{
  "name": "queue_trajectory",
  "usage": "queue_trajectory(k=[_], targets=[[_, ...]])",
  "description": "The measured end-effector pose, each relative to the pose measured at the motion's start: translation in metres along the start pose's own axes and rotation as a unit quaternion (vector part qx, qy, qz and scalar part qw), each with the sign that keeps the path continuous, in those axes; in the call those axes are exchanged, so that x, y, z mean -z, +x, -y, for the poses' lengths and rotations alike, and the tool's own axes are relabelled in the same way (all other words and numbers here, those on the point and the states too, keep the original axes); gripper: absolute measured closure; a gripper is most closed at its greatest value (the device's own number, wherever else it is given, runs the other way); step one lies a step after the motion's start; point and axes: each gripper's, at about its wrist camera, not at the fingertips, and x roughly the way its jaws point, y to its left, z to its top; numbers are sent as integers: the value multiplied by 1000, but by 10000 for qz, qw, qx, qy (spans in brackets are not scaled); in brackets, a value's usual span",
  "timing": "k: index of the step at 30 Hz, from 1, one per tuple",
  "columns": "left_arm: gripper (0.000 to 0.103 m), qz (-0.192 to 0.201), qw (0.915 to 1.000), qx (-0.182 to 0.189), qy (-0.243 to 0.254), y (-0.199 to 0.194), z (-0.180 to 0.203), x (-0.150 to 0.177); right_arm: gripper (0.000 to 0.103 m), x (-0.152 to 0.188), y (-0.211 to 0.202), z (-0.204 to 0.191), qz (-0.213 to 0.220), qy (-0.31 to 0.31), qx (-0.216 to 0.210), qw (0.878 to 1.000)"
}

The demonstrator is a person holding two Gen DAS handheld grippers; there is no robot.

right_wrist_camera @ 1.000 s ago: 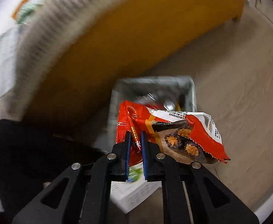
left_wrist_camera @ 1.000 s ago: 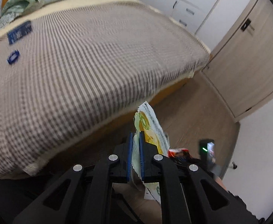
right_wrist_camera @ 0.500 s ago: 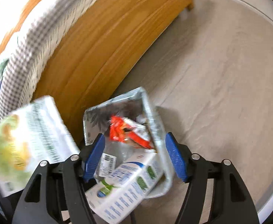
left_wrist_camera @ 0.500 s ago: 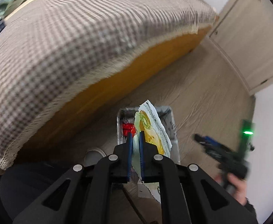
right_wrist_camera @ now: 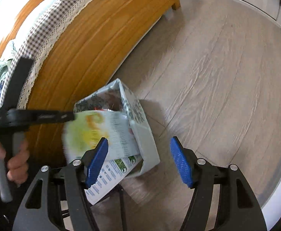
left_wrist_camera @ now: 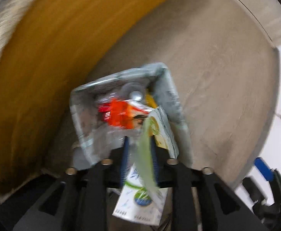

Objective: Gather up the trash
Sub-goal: 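Carry the red snack bag and yellow-green wrapper to the bin and release both, then move both tools back over the bed toward the blue box and cap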

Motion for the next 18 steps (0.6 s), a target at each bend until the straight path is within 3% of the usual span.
queue_trajectory(k=[1,4,8,10,18], targets=[[56,127,9996,237,-96,-6,-3,-1,38,1,3,-3,-44,-23,27,10000],[36,644,9951,664,-360,-33,-15,1,39,3,12,-11,-185,-53,23,9998],[36,704,9959,529,-185,-61,-30,2,39,1,19,-33,-228,-296,70,9993],[36,939,9940,524,-208,-80,-40,7,39,-3,18,-48,-265,-509,73,9983],[36,1500,9837,931,-346,-141,-70,27,39,-23,-5,-101,-111,-1227,605,9905]])
